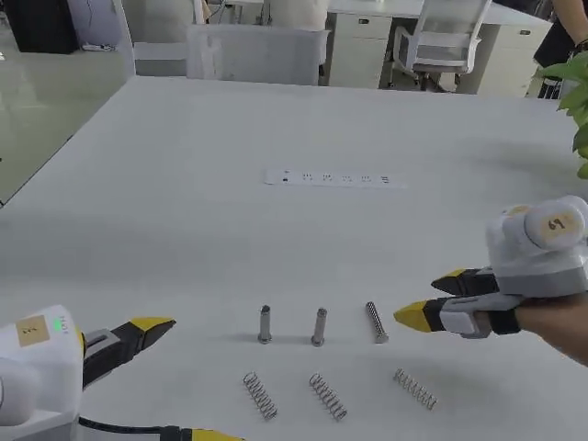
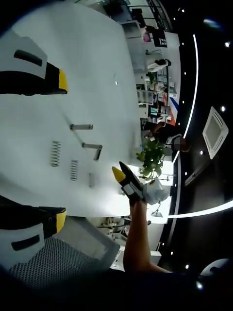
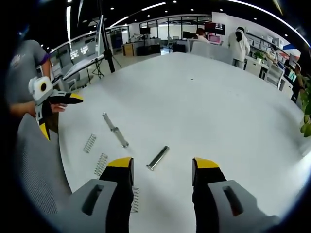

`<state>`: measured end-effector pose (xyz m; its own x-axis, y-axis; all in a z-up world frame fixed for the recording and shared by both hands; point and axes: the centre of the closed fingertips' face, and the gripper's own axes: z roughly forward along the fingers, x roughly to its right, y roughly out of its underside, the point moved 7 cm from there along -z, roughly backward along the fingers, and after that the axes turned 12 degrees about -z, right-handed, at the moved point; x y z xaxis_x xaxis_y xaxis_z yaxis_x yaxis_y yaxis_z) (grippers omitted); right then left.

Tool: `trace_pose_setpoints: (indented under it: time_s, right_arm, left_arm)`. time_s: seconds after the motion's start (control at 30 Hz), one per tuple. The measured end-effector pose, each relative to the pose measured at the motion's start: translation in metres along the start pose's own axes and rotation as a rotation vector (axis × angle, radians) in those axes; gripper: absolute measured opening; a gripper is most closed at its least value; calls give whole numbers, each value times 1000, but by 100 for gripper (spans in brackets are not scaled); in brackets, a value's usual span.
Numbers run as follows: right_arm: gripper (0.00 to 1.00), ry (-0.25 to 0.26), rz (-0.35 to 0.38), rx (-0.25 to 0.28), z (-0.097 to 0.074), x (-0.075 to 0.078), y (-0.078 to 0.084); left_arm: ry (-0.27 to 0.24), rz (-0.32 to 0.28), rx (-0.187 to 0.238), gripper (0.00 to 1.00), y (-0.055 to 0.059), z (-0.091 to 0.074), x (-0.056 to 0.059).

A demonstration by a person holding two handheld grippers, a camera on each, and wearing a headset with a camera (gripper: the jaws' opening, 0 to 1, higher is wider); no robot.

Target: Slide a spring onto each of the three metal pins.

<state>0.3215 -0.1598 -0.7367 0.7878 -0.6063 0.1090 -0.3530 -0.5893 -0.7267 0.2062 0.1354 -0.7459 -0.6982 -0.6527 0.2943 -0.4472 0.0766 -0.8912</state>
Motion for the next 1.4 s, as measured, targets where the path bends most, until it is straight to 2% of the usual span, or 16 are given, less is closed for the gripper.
trace_pose_setpoints:
  time_s: [0.33, 0.43, 0.77, 0.9, 1.0, 1.17, 1.3, 1.4]
  right_arm:
    - [35, -16, 63, -81, 29, -1, -3]
    - [31, -11, 84, -104, 36, 1, -3]
    - [23, 4, 135, -200, 59, 4, -4]
    - [21, 9, 140, -231, 66, 4, -5]
    - [18, 34, 144, -272, 72, 7, -2]
    - [15, 59, 140, -302, 75, 4, -4]
    - [11, 81, 121, -357, 78, 3, -2]
    - [9, 80, 114, -367, 81, 2, -3]
  left_arm:
    - [0, -4, 2, 92, 0, 1, 0]
    - [5, -2, 0, 92, -1, 2, 1]
    - [10, -3, 0, 91, -4, 5, -2]
    - [13, -6, 2, 91, -5, 6, -3]
    - [16, -8, 1, 90, -4, 7, -4]
    - [19, -11, 0, 90, -3, 8, -5]
    - [22, -13, -2, 89, -2, 8, -7]
    - [23, -14, 0, 89, -3, 8, -8]
